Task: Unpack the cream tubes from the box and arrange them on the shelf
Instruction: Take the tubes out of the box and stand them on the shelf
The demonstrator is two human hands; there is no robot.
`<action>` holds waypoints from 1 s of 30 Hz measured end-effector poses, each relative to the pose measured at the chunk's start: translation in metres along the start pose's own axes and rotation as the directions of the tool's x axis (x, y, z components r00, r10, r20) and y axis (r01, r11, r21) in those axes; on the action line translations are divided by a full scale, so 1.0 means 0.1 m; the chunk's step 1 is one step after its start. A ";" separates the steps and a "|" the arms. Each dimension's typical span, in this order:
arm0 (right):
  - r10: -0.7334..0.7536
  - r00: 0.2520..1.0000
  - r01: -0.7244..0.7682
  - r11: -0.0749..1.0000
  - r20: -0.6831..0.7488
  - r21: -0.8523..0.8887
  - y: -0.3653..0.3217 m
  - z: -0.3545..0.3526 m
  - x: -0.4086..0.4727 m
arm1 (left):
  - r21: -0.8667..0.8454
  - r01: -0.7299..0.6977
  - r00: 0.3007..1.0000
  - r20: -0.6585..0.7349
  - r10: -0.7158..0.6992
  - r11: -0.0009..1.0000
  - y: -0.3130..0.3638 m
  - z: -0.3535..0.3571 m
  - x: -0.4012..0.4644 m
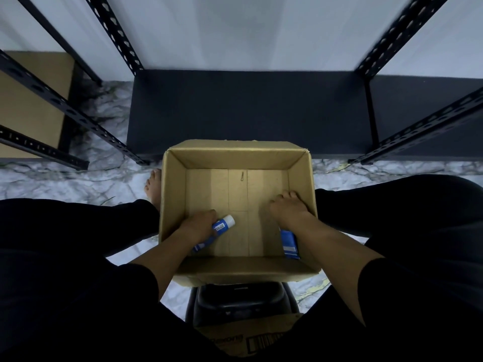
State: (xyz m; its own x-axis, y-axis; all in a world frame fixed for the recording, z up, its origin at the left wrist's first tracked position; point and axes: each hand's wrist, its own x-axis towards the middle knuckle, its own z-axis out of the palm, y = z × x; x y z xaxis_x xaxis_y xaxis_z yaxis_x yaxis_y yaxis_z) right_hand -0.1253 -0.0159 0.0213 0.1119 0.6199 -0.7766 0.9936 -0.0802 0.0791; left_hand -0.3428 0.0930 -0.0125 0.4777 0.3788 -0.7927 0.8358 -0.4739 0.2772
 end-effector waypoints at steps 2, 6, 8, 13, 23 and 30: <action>-0.021 1.000 0.021 0.997 0.001 0.075 0.02 -0.02 -0.03 | 0.018 -0.016 1.000 0.016 0.016 1.000 0.00 -0.03 -0.01; -0.033 0.999 0.036 0.960 -0.016 0.278 0.02 -0.09 -0.09 | -0.018 -0.048 0.997 0.065 0.049 0.999 0.03 -0.11 -0.07; 0.016 0.999 0.005 0.901 -0.043 0.433 0.02 -0.10 -0.09 | -0.050 -0.060 0.996 0.070 0.063 0.997 0.06 -0.18 -0.11; 0.158 0.972 0.006 0.725 -0.176 0.689 0.03 -0.20 -0.14 | -0.128 -0.105 0.994 0.016 0.108 0.986 0.10 -0.37 -0.23; 0.363 0.835 0.255 0.412 -0.414 0.875 -0.01 -0.53 -0.49 | -0.199 -0.193 0.913 -0.395 0.101 0.961 0.18 -0.69 -0.64; 0.405 0.736 0.387 0.406 -0.543 0.828 0.03 -0.99 -0.86 | -0.255 -0.370 0.759 -0.637 0.132 0.893 0.30 -1.14 -1.00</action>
State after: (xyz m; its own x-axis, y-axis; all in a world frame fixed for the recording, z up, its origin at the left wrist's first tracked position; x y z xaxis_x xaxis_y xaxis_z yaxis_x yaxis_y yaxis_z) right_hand -0.1303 0.0080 0.1507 0.4924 0.8471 -0.2002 0.4360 -0.4391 -0.7856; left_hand -0.3350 0.1318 0.1373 0.6456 0.7315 -0.2191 0.6390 -0.3604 0.6796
